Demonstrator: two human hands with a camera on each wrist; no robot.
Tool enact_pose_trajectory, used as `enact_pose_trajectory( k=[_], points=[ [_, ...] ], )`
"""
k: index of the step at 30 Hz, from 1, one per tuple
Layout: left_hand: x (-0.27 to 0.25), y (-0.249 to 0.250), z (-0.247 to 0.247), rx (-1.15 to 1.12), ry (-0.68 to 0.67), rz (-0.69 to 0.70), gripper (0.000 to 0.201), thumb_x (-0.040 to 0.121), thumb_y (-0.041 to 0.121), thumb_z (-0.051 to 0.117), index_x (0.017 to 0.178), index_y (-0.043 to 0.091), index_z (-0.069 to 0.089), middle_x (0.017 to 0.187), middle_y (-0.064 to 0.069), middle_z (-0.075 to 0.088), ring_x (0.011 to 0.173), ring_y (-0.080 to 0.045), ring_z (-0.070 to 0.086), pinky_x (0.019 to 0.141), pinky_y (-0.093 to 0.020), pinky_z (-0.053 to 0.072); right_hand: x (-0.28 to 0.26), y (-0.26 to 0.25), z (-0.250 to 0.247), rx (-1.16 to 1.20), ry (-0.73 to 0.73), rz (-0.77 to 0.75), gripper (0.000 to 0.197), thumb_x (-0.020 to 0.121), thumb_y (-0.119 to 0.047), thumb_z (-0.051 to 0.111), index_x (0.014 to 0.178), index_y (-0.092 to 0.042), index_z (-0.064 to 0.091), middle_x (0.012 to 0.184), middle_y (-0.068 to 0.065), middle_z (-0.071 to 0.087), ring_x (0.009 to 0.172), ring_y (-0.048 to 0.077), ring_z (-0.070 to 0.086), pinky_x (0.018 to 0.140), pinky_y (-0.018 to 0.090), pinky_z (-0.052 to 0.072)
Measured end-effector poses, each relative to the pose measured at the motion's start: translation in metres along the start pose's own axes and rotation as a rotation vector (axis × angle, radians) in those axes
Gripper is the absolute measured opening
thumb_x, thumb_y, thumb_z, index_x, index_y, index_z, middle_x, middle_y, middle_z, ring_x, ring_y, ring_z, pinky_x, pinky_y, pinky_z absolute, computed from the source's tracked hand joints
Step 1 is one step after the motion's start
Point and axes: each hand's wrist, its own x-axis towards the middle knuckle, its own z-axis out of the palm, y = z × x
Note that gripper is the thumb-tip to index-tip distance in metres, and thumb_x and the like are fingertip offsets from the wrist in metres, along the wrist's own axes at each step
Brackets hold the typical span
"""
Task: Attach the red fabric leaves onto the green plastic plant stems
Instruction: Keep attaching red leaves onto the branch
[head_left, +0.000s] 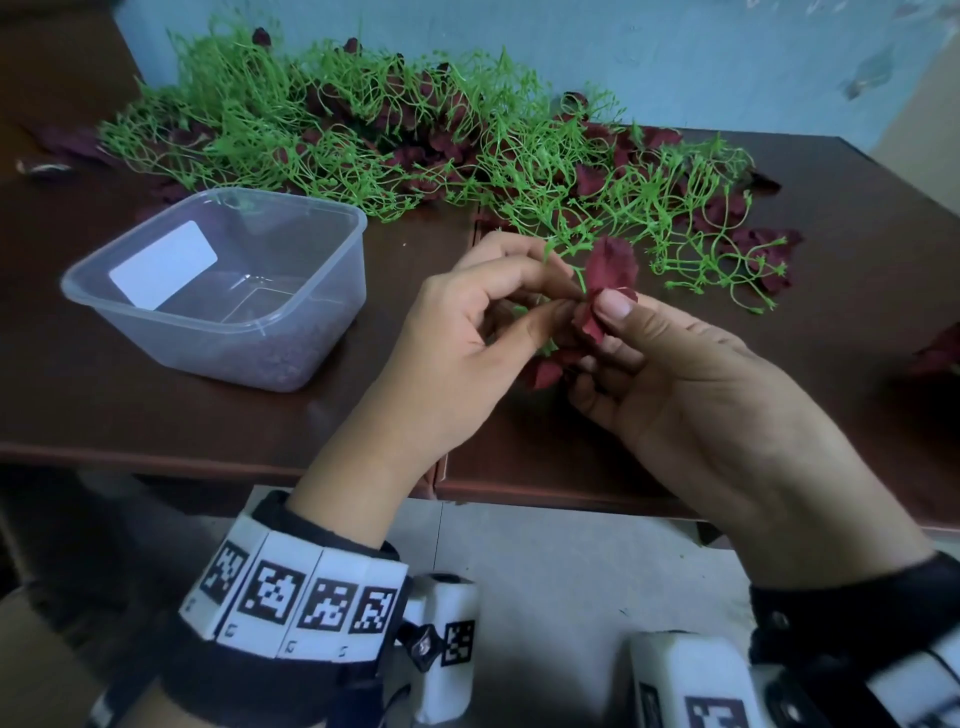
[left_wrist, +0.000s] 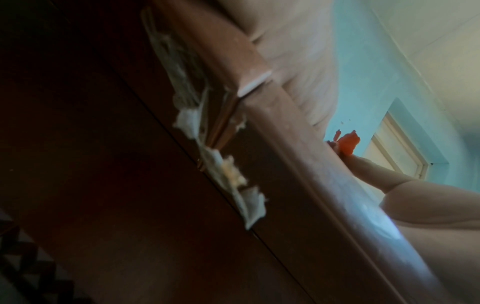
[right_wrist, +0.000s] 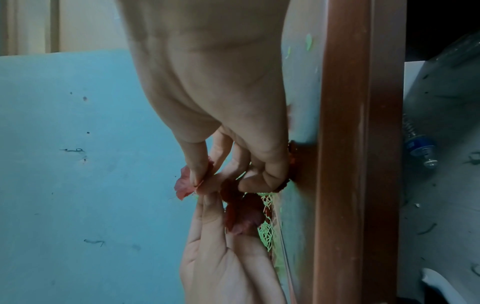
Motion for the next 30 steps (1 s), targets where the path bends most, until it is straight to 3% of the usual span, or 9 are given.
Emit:
enact_pose_trajectory(
  k=[8,13,18,22,30],
  points=[
    [-0.0003,0.0001,-0.0010,-0.022,-0.019,-0.004,0.009,0.095,0.005,0.067,0.102,0.003,0.071,0.116,-0.006,0.060,0.104,-0.023,0.067,0.092,-0.047,0.056,0.0010,-0.0010,0.0006,0.011,0.011,0.052,0.011,0.074,-0.023,0.069,0.082,-0.016,0.073,0.076,0.002,0.062,0.067,0.013,0.054,0.063,0.024,0.047],
    [-0.0010,-0.0020,-0.0010,-0.040,-0.042,-0.032,0.011,0.096,0.004,0.065,0.104,-0.002,0.070,0.122,-0.012,0.059,0.104,-0.028,0.068,0.091,-0.048,0.057,0.0013,-0.0010,-0.0010,-0.027,-0.008,0.060,0.009,0.076,-0.023,0.068,0.078,-0.016,0.074,0.077,0.003,0.060,0.068,0.013,0.054,0.063,0.025,0.045],
    [0.0002,0.0005,-0.0018,-0.063,-0.041,-0.028,0.008,0.095,0.005,0.066,0.101,0.008,0.070,0.117,-0.006,0.059,0.103,-0.014,0.066,0.090,-0.032,0.057,0.0014,-0.0018,-0.0005,-0.013,0.007,0.093,0.010,0.074,-0.023,0.069,0.079,-0.015,0.071,0.074,0.002,0.064,0.068,0.013,0.057,0.062,0.025,0.045],
    [0.0000,-0.0005,-0.0022,-0.081,-0.046,-0.029,0.008,0.094,0.008,0.065,0.101,0.008,0.070,0.117,-0.007,0.058,0.104,-0.014,0.065,0.091,-0.035,0.057,-0.0010,-0.0034,0.0015,0.008,0.004,0.098,0.008,0.074,-0.022,0.066,0.076,-0.016,0.070,0.071,0.002,0.066,0.069,0.014,0.058,0.066,0.027,0.043],
    [-0.0006,0.0003,-0.0034,-0.075,-0.047,-0.027,0.006,0.095,0.007,0.066,0.099,0.009,0.070,0.119,-0.008,0.061,0.114,-0.014,0.063,0.096,-0.029,0.049,0.0005,-0.0008,0.0010,-0.015,0.020,0.094,0.015,0.074,-0.021,0.067,0.085,-0.011,0.067,0.075,0.005,0.062,0.065,0.013,0.056,0.065,0.026,0.046]
  ],
)
